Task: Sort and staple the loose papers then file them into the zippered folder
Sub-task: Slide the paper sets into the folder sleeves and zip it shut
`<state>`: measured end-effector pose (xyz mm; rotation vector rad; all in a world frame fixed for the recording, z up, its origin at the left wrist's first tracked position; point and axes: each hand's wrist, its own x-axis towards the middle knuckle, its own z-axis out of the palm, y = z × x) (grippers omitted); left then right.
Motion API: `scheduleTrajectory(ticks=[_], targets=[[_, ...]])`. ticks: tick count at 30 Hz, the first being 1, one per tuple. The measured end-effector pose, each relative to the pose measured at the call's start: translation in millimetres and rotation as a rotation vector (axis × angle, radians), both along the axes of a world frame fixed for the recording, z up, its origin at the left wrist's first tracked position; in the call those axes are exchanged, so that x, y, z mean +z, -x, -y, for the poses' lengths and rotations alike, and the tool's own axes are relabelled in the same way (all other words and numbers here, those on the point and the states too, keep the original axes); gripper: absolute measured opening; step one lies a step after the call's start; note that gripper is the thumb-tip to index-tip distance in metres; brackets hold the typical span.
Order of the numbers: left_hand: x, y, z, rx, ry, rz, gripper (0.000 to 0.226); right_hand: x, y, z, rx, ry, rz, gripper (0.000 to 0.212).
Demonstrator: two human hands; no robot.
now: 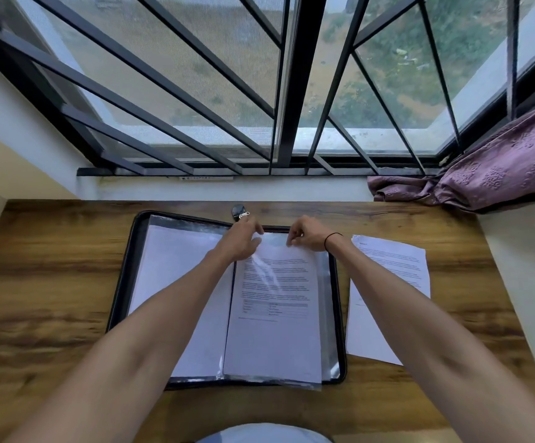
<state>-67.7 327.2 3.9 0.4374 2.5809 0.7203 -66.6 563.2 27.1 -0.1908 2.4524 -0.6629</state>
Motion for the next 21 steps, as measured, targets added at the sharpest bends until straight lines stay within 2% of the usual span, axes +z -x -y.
scheduleTrajectory(ticks=[5, 9, 13, 15, 17, 21], targets=[[3, -6, 2, 0.056, -0.028, -0.001, 0.044, -7, -5, -3, -0.108, 0.064, 0.004, 0.008], [4, -16, 6, 0.045, -0.068, 0.012, 0.039, -16, -24, -13, -0.428, 0.193, -0.024, 0.047], [5, -30, 6, 0.034, -0.069, 0.047, 0.034, -13, -51, -15, -0.635, 0.228, -0.098, 0.064], [6, -38, 7, 0.039, -0.060, 0.063, 0.032, -7, -66, -16, -0.726, 0.315, 0.026, 0.063], [6, -45, 9, 0.063, -0.068, 0.081, 0.029, -2, -80, -19, -0.736, 0.430, 0.281, 0.055], [14, -59, 15, 0.122, -0.102, 0.100, 0.035, 9, -100, -20, -0.540, 0.438, 0.763, 0.057]])
